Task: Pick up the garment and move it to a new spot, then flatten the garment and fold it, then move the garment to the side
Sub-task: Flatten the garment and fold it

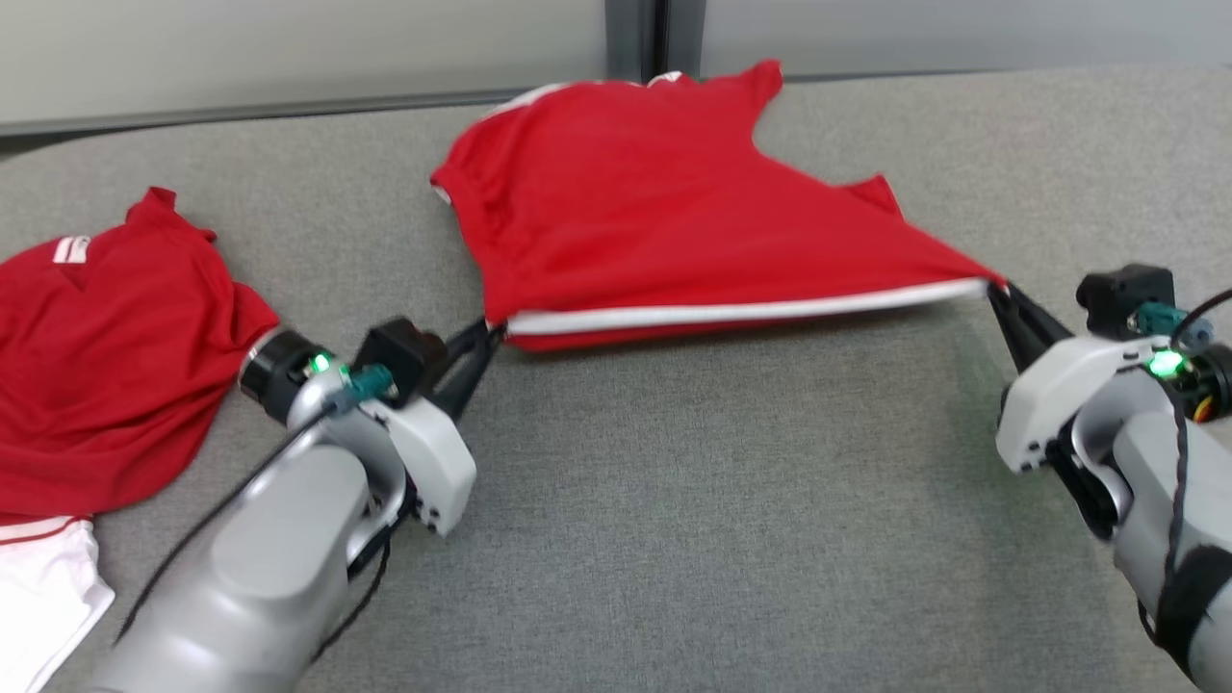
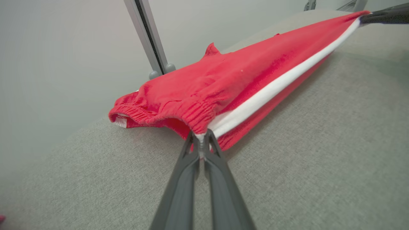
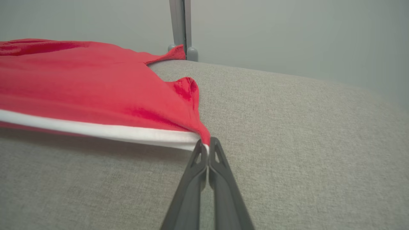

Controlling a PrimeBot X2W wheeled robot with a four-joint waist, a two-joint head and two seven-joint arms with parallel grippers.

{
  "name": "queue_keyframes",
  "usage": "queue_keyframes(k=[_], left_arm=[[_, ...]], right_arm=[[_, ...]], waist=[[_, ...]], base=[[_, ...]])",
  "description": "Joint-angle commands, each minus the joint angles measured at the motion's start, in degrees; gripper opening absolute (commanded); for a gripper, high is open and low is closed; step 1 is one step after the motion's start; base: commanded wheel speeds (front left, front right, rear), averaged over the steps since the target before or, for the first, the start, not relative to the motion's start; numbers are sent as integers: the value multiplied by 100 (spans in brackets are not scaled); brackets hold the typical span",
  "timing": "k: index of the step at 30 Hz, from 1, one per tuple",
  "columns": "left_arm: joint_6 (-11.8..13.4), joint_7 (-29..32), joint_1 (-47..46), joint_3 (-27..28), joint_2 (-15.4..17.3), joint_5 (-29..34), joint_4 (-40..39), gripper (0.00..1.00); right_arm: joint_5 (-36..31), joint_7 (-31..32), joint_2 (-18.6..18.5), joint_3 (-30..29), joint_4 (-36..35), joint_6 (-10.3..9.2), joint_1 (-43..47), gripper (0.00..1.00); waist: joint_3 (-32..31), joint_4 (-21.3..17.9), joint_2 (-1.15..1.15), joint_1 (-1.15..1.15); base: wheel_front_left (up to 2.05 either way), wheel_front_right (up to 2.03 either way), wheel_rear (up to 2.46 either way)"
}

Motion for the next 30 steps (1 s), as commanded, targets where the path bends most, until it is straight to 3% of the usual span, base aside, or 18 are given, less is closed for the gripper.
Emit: queue_keyframes(k=[1,8,15,26,30], left_arm=[[-5,-7,182,-101,53,25,24,0],[-5,-5,728,-530,45,-162,-135,0],[-5,27,1235,-780,193,-277,-558,0],[34,629,1867,-986,720,-505,-1854,0],[142,771,2037,-1040,901,-489,-2293,0]], right_arm=[[267,139,-174,146,-133,-14,207,0],[1208,761,-958,995,-1044,-14,702,0],[2067,1487,-1972,1780,-2183,-14,1019,0],[2428,2353,-3227,2360,-3267,-15,1235,0],[2530,2604,-3476,2401,-3572,-15,1283,0]], waist=[[-202,29,0,0],[-585,45,0,0],[-936,35,0,0],[-1171,-14,0,0],[-1222,-35,0,0]], base=[[0,0,0],[0,0,0],[0,0,0],[0,0,0],[0,0,0]])
